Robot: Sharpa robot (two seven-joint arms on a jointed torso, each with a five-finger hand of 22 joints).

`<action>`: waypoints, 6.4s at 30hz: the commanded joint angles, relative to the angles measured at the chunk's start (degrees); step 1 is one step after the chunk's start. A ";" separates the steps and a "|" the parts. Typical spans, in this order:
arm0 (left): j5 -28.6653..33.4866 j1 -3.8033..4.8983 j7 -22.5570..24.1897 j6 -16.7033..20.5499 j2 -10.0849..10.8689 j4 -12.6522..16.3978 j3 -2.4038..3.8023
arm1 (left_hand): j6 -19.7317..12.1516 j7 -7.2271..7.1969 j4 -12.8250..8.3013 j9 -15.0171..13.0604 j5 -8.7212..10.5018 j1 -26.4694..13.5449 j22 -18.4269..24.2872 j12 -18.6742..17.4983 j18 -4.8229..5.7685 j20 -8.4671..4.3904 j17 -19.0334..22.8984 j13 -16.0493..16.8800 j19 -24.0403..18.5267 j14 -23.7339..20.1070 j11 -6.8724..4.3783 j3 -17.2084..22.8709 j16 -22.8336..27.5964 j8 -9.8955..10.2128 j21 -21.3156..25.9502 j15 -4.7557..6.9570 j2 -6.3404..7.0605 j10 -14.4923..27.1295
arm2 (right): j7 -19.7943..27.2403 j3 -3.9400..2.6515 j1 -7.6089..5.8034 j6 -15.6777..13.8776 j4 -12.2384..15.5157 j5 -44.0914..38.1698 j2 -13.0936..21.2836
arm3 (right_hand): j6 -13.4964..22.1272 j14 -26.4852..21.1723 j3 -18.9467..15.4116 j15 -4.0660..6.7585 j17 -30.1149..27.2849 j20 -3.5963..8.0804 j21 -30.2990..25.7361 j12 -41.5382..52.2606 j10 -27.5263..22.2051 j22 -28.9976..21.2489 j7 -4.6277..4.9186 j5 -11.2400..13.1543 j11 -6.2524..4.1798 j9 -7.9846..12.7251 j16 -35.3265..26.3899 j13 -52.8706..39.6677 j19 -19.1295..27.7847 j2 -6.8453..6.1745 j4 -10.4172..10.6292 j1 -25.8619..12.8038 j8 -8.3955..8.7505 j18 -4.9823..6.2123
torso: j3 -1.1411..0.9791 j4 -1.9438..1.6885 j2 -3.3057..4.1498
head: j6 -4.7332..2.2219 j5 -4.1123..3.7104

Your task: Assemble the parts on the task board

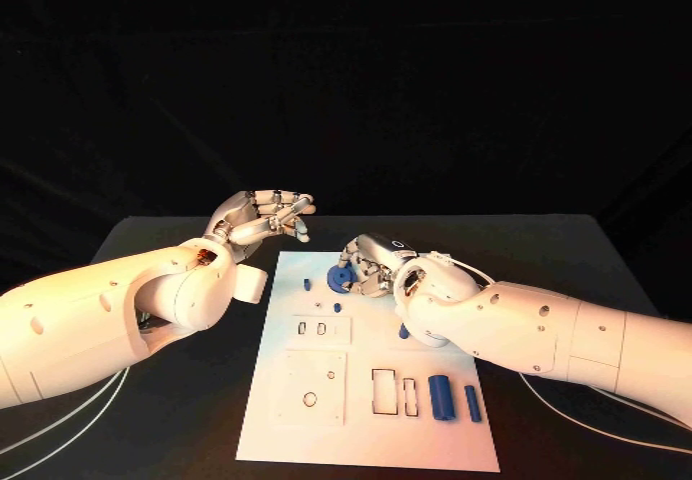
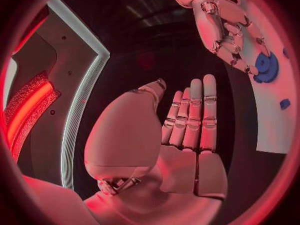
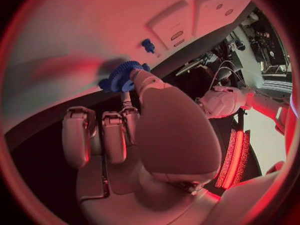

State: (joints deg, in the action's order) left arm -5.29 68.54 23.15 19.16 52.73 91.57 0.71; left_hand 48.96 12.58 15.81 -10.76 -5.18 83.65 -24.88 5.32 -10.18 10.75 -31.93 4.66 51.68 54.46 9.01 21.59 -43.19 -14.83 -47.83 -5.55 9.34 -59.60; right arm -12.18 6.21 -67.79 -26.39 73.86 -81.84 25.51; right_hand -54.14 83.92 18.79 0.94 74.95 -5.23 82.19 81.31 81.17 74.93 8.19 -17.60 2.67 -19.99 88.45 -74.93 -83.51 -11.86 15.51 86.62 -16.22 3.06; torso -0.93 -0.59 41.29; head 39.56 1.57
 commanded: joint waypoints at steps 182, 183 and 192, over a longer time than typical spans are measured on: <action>-0.03 -0.03 -0.18 -2.59 0.53 -1.91 -0.14 | -0.33 0.14 -0.17 -0.14 0.32 0.09 -0.82 -0.34 -0.23 0.05 0.16 0.06 -1.24 -0.83 0.26 0.89 -0.65 -0.06 -1.42 0.06 0.14 0.28 | 16.80 -0.51 1.71 10.78 -2.10 16.96 20.03 | 1.60 5.42 1.40 -1.34 12.27 -1.29 -1.59 -1.54 -2.11 7.29 1.11 -0.30 1.77 -1.76 0.75 -1.09 0.21 -0.13 -2.41 -0.21 3.11 -0.38 | -0.84 2.02 -1.91 | 1.55 -0.04; -0.03 -0.03 -0.18 -2.58 0.53 -1.91 -0.14 | -0.33 0.14 -0.17 -0.14 0.32 0.09 -0.82 -0.34 -0.23 0.05 0.16 0.06 -1.24 -0.83 0.26 0.89 -0.65 -0.06 -1.42 0.06 0.14 0.28 | 16.75 -0.51 1.73 10.80 -2.13 16.90 20.01 | 1.60 5.42 1.40 -1.34 12.27 -1.29 -1.59 -1.54 -2.11 7.29 1.11 -0.30 1.77 -1.76 0.75 -1.09 0.21 -0.13 -2.41 -0.21 3.11 -0.38 | -0.84 2.02 -1.91 | 1.55 -0.04; -0.05 -0.03 -0.18 -2.59 0.54 -1.91 -0.14 | -0.33 0.14 -0.17 -0.14 0.32 0.09 -0.82 -0.34 -0.23 0.05 0.16 0.06 -1.24 -0.83 0.26 0.89 -0.65 -0.06 -1.42 0.06 0.14 0.28 | 16.38 -0.51 1.80 10.61 -2.40 16.71 19.86 | 0.58 5.42 2.66 -1.09 12.29 -1.09 -1.61 -1.53 -2.01 7.36 0.73 -0.08 1.45 -1.99 0.75 -1.09 0.20 0.39 -2.52 -0.63 2.55 -0.37 | -0.86 1.99 -1.92 | 1.76 -0.03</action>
State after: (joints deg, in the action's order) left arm -5.21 68.48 22.64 17.49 53.31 89.56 0.53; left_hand 48.96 12.58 15.57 -10.82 -5.18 83.65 -25.64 5.32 -10.18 10.73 -31.84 4.65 50.87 54.06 9.01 22.15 -43.63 -14.82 -48.98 -5.55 9.34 -59.60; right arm 4.37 5.69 -66.05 -16.65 71.50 -64.33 45.44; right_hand -53.08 84.03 21.16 -0.61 74.95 -6.46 80.38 79.66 78.94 74.90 9.00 -17.86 4.12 -21.89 88.99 -74.94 -83.10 -12.07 12.94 86.12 -13.30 3.07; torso -1.78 1.42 39.36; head 41.28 1.53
